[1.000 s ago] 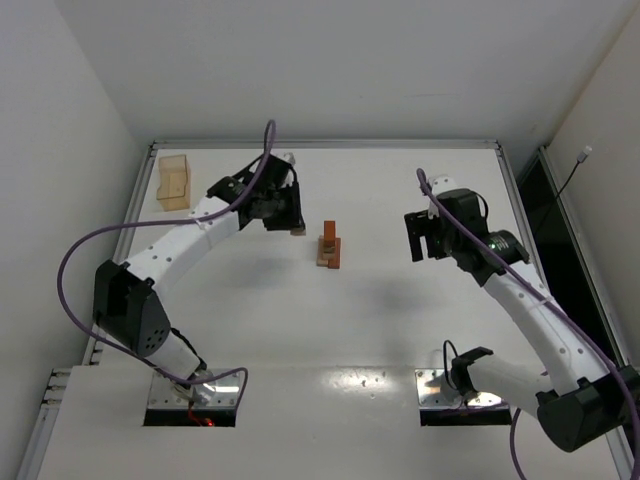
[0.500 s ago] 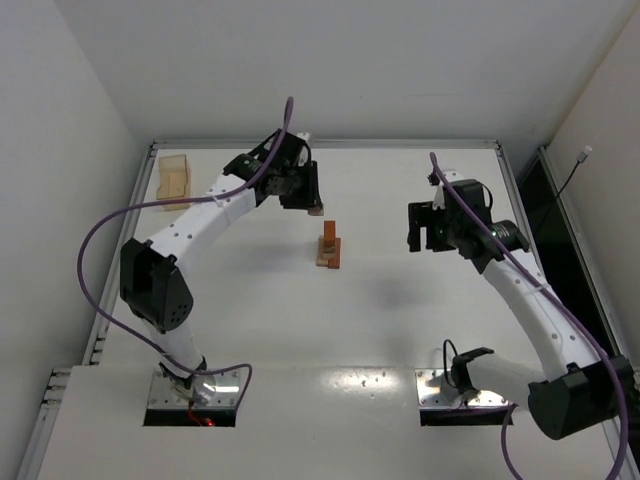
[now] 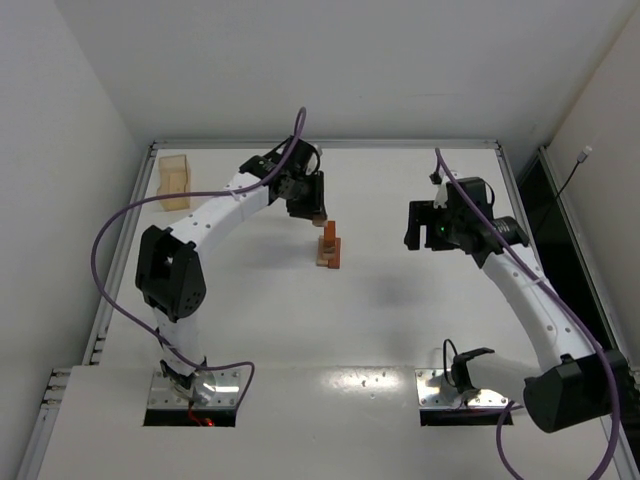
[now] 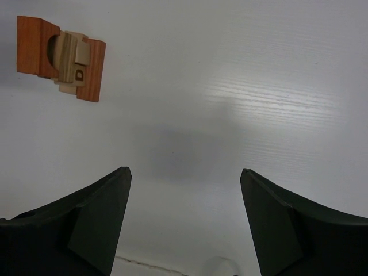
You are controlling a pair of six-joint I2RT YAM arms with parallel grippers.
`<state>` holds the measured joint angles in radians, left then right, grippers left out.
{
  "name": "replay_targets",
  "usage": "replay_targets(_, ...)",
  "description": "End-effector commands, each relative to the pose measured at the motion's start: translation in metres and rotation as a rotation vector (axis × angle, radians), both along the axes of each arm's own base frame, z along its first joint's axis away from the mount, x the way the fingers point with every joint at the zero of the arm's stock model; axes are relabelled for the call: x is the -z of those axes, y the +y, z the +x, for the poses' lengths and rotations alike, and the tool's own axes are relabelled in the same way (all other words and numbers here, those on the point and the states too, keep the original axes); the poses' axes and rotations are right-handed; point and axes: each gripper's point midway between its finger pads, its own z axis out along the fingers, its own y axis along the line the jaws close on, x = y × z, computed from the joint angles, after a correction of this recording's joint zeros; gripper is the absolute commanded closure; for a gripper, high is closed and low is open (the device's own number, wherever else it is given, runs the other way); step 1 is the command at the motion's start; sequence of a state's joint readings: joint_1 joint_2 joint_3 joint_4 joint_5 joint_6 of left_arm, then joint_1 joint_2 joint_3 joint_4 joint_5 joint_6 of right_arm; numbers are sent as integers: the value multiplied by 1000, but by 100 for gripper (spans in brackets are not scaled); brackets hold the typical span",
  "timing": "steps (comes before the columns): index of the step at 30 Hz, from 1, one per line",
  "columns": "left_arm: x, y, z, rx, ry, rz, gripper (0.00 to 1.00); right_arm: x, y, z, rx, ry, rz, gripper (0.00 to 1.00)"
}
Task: Build the wood block tower
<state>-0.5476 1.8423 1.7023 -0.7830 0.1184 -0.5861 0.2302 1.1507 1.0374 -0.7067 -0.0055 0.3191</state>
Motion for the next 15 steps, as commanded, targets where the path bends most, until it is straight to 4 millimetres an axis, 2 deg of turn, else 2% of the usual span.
replay_targets(1, -15, -13, 4, 4, -23, -37, 100, -17, 9, 10, -11, -37, 61, 27)
replay_targets(5, -9, -21, 2, 18, -17, -25, 100, -15, 8, 11, -8, -27, 66, 28)
replay_targets(10, -13, -34, -2, 36, -32, -34, 100, -15, 7, 12, -6, -26, 72, 28)
replay_targets(15, -11, -33, 3, 24, -41, -21, 100, -15, 7, 12, -6, -26, 72, 29)
